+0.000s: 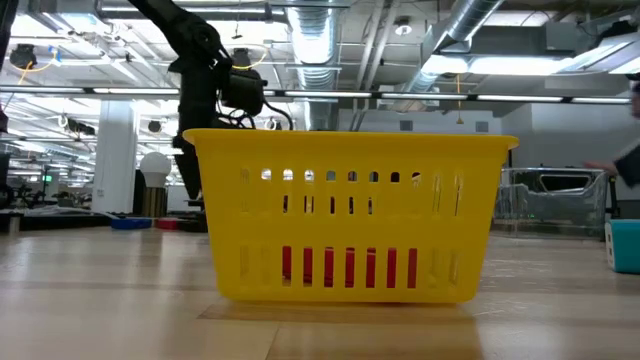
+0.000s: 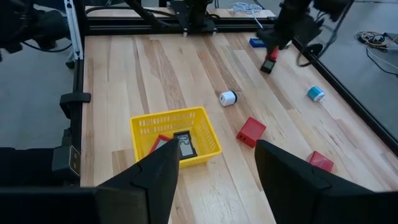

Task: Pick & Place Office items
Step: Put the black digital timer into the yellow bin

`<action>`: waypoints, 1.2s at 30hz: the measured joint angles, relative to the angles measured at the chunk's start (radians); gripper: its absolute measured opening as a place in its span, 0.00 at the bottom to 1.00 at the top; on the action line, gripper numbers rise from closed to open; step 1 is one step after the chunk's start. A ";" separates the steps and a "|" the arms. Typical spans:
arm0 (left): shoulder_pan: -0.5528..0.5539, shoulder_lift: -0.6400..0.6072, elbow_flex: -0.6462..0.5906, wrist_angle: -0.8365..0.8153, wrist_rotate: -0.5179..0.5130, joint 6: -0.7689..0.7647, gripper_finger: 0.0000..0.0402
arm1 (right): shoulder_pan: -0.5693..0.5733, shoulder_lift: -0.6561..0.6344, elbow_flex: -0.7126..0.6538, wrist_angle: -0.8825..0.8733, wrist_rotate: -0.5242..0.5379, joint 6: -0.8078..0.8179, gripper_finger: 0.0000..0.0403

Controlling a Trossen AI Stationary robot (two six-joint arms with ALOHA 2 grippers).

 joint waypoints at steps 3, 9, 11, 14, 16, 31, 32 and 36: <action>-0.052 0.000 -0.017 -0.009 -0.079 0.089 0.68 | 0.000 0.000 0.000 0.000 0.000 0.000 0.50; -0.166 0.000 -0.029 -0.051 -0.257 0.296 0.72 | -0.002 0.000 0.000 0.000 0.000 0.001 0.50; -0.187 0.000 -0.029 -0.039 -0.225 0.330 0.72 | -0.005 0.000 0.000 0.000 -0.001 0.001 0.50; -0.195 0.011 -0.030 -0.007 -0.185 0.337 0.73 | -0.008 0.000 0.000 0.000 -0.001 0.001 0.50; -0.185 0.014 -0.030 -0.001 -0.169 0.340 0.74 | -0.008 0.000 0.000 0.000 -0.001 0.001 0.50; -0.136 0.197 -0.001 0.034 -0.211 0.502 0.76 | -0.028 -0.002 0.000 -0.016 -0.009 -0.002 0.50; -0.133 0.203 0.005 0.042 -0.210 0.512 0.76 | -0.029 -0.002 0.000 -0.019 -0.009 -0.002 0.50; -0.123 0.230 0.041 0.051 -0.210 0.523 0.76 | -0.037 -0.002 0.000 -0.023 -0.009 -0.001 0.50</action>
